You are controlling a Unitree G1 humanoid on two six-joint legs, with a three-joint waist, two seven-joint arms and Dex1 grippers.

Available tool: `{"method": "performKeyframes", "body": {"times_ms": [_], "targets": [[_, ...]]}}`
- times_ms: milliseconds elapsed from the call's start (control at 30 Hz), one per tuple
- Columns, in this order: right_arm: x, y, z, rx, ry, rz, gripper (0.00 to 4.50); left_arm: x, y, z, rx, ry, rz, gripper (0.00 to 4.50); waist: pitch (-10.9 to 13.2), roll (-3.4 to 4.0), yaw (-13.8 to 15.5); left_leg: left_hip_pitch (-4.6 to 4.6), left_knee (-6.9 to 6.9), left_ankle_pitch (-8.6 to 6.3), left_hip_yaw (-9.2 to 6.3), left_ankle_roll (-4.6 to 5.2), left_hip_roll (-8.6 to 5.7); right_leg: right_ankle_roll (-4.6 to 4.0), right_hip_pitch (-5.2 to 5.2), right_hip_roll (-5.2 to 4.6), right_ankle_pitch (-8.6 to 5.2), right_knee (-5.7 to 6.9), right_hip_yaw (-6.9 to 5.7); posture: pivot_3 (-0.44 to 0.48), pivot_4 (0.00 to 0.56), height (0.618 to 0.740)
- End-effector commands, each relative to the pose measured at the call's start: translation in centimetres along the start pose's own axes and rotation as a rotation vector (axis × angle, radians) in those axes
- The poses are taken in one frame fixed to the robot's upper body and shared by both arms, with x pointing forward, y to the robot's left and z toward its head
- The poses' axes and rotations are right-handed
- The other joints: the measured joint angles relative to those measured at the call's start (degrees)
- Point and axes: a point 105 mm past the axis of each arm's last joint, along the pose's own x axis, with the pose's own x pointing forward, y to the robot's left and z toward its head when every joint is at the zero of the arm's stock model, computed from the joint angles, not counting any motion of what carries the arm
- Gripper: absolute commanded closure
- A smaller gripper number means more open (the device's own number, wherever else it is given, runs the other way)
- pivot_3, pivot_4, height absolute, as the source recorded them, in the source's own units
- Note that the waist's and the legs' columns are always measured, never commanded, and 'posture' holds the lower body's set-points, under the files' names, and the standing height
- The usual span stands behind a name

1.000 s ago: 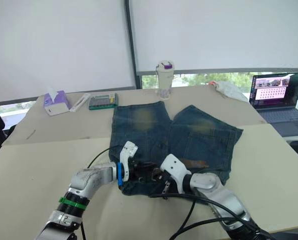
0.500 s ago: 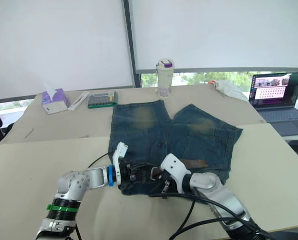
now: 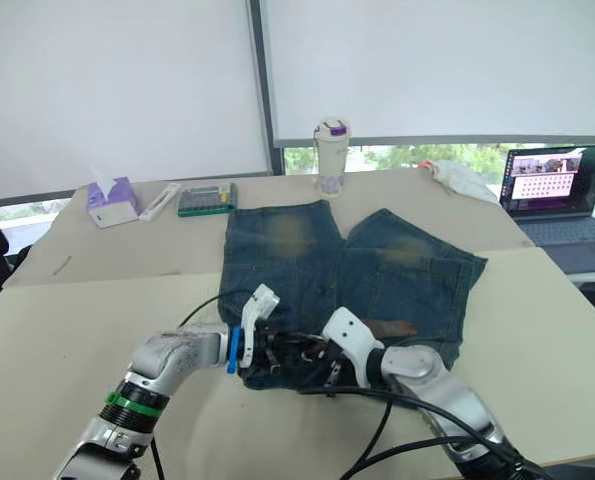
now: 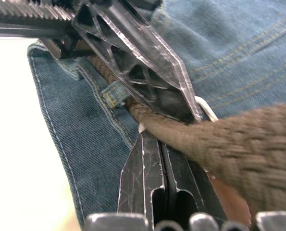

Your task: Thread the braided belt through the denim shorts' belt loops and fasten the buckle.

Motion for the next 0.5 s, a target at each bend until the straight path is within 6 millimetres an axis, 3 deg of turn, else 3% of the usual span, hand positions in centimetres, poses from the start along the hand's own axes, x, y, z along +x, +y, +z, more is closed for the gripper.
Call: {"method": "performKeyframes", "body": {"times_ms": [33,67,200,333,500], "targets": [[-1.8,-0.9,-0.3,0.053,0.028,-0.051,3.02,0.1,1.7,-5.4,-0.021,0.177,0.083,4.50,0.0,-0.01,0.2,-0.03,0.00,0.00,0.00,0.02,0.00,0.00,0.01,-0.05,0.00,0.01,0.00,0.000,0.150,0.740],[-2.4,-1.1,-0.1,0.053,0.023,-0.075,2.83,0.0,2.1,-5.6,0.005,0.182,0.100,4.50,0.0,-0.03,0.2,-0.02,0.00,-0.03,0.00,0.08,0.00,0.01,0.01,-0.06,-0.01,0.00,0.00,0.000,0.150,0.740],[-4.6,-1.0,0.7,0.085,0.003,-0.121,1.32,-0.4,3.0,-6.3,0.106,0.198,0.131,4.50,0.1,-0.03,0.3,-0.18,0.00,-0.08,0.00,0.18,0.02,0.02,0.04,-0.07,-0.02,0.02,0.01,0.000,0.150,0.740],[-6.5,0.9,1.1,0.102,-0.027,-0.062,1.32,-0.3,2.6,-4.7,0.046,0.071,0.102,4.50,0.2,0.08,0.2,-0.29,-0.01,-0.18,0.00,0.37,0.04,0.06,0.02,-0.04,-0.04,0.03,0.01,0.000,0.150,0.740],[-7.4,0.9,-0.2,0.118,0.001,-0.102,2.95,-0.5,2.4,-3.1,-0.025,-0.037,0.086,4.50,0.3,0.23,-0.5,-0.28,-0.01,-0.17,0.03,0.38,0.05,0.08,-0.01,-0.03,-0.05,0.04,0.00,0.000,0.150,0.740]]}}
